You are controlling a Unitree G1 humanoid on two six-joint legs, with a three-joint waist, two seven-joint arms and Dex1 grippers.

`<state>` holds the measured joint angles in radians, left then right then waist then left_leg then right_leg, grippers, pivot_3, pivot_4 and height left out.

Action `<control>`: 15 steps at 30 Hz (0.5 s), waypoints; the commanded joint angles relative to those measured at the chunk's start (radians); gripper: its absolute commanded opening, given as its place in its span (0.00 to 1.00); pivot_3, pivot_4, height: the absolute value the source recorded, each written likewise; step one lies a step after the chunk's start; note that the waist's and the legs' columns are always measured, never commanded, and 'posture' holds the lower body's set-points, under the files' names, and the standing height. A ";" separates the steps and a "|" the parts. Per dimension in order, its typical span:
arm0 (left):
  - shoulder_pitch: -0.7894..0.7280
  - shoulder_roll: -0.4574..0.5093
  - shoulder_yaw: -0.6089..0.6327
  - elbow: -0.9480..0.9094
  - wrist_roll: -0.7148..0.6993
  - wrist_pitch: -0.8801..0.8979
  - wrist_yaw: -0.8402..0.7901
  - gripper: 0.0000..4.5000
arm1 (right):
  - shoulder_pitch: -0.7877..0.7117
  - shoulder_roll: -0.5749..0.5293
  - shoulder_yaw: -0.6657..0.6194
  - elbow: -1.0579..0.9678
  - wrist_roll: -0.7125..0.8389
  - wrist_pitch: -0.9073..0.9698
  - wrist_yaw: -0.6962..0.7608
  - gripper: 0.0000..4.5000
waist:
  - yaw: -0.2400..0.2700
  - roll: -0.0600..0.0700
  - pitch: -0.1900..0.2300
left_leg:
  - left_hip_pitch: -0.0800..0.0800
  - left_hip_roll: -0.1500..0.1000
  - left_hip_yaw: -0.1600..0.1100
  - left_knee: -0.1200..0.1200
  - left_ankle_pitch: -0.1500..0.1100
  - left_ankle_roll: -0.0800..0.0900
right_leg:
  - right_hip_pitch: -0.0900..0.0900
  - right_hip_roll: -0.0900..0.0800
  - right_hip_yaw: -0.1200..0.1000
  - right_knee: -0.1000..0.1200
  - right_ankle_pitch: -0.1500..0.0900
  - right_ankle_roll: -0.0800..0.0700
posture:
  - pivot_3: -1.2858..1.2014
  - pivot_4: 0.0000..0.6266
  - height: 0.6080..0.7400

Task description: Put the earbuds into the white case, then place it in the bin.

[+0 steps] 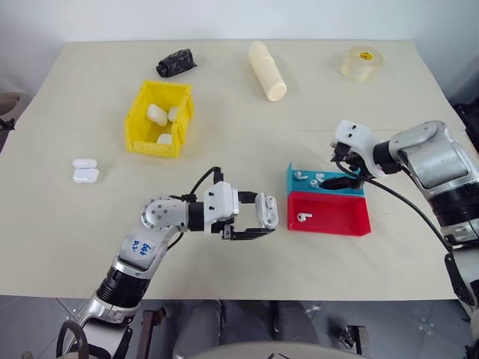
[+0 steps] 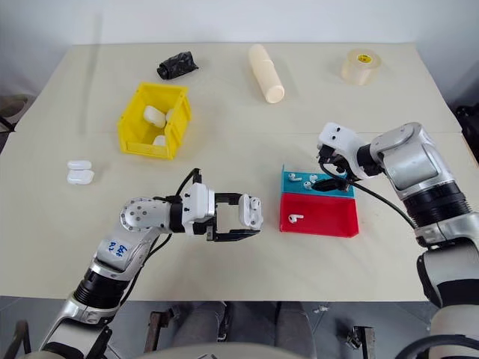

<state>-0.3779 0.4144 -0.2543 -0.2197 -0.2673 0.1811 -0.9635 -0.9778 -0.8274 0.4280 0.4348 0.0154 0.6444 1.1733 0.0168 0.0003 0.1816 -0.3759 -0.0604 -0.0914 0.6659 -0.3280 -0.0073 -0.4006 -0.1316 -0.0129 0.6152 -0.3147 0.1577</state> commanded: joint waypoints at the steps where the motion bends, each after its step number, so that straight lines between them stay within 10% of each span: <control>1: 0.005 0.005 0.006 -0.041 -0.002 -0.013 0.007 0.61 | -0.038 0.014 -0.017 0.053 -0.025 -0.036 0.031 0.99 | -0.001 0.000 0.000 | 0.000 0.000 0.000 0.000 0.000 0.000 | 0.000 0.000 0.000 0.000 0.000 0.000 | 0.52 0.24 1.00; 12: 0.013 0.003 0.002 -0.051 0.000 -0.011 0.022 0.61 | -0.055 0.060 -0.031 0.139 -0.061 -0.078 0.070 0.99 | -0.003 0.000 0.000 | 0.000 0.000 0.000 0.000 0.000 0.000 | -0.001 0.000 0.000 0.005 0.000 0.000 | 0.52 0.24 1.00; 15: 0.013 0.002 0.000 -0.052 0.001 -0.011 0.025 0.61 | -0.054 0.066 -0.033 0.152 -0.069 -0.085 0.065 0.86 | -0.005 0.000 0.000 | 0.000 0.000 0.000 0.000 0.000 0.000 | -0.001 0.000 0.000 0.005 0.000 0.000 | 0.52 0.24 1.00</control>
<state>-0.3721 0.4158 -0.2541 -0.2244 -0.2663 0.1812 -0.9473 -1.0161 -0.7594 0.4190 0.5781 -0.0303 0.5671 1.2459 0.0117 0.0003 0.1816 -0.3760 -0.0603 -0.0913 0.6665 -0.3280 -0.0075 -0.4014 -0.1319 -0.0125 0.6199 -0.3148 0.1577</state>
